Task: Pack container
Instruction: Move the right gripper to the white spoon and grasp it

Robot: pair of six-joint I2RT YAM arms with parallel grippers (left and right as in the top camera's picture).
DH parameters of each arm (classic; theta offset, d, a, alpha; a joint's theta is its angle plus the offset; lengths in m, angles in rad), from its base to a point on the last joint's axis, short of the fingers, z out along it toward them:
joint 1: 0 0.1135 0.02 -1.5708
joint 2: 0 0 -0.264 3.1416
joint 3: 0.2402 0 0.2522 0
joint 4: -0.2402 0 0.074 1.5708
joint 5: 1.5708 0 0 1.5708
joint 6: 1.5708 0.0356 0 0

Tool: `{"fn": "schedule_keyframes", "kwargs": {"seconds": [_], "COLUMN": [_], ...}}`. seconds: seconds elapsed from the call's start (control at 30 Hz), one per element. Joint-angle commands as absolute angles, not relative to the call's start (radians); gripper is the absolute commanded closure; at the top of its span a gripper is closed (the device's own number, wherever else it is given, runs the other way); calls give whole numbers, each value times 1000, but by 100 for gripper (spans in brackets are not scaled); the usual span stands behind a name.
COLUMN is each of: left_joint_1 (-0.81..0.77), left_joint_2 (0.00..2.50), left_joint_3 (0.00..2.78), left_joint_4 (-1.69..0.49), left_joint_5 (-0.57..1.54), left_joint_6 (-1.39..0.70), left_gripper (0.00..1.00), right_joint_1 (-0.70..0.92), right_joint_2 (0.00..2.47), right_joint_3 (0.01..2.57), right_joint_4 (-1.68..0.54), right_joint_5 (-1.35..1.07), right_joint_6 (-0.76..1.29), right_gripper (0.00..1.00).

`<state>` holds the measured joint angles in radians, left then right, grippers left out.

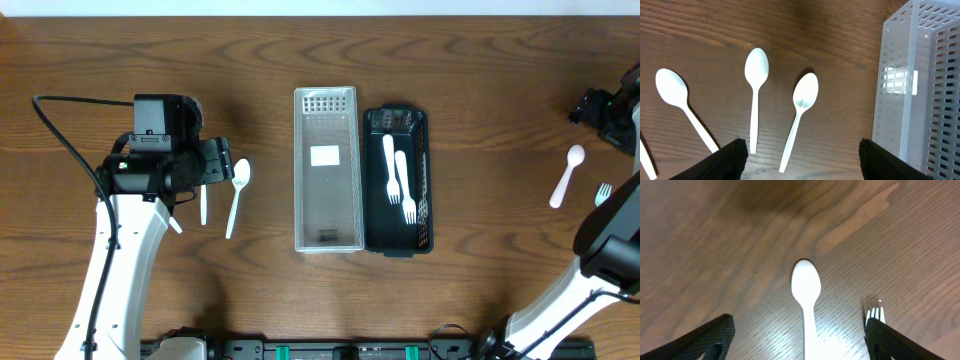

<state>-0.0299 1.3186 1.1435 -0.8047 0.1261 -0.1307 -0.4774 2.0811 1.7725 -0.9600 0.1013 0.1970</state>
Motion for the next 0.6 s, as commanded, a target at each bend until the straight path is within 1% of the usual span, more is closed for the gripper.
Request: {"fn": "schedule_keyframes", "kwargs": {"seconds": [0.0, 0.3, 0.57], "left_joint_1": [-33, -33, -33], "left_joint_2": [1319, 1319, 1319], "left_joint_3": [1161, 1161, 1161], "left_joint_4": [-807, -807, -807], "left_joint_5": [115, 115, 115], "left_joint_6": [-125, -125, -125], "left_gripper": [26, 26, 26], "right_joint_1": [-498, -511, -512], "right_joint_2": [2125, 2220, 2294], "right_joint_3": [1771, 1771, 1771], "right_joint_4": [-957, -944, -930], "right_joint_5": [93, 67, 19], "right_joint_6": [167, 130, 102], "right_gripper": [12, 9, 9]}}
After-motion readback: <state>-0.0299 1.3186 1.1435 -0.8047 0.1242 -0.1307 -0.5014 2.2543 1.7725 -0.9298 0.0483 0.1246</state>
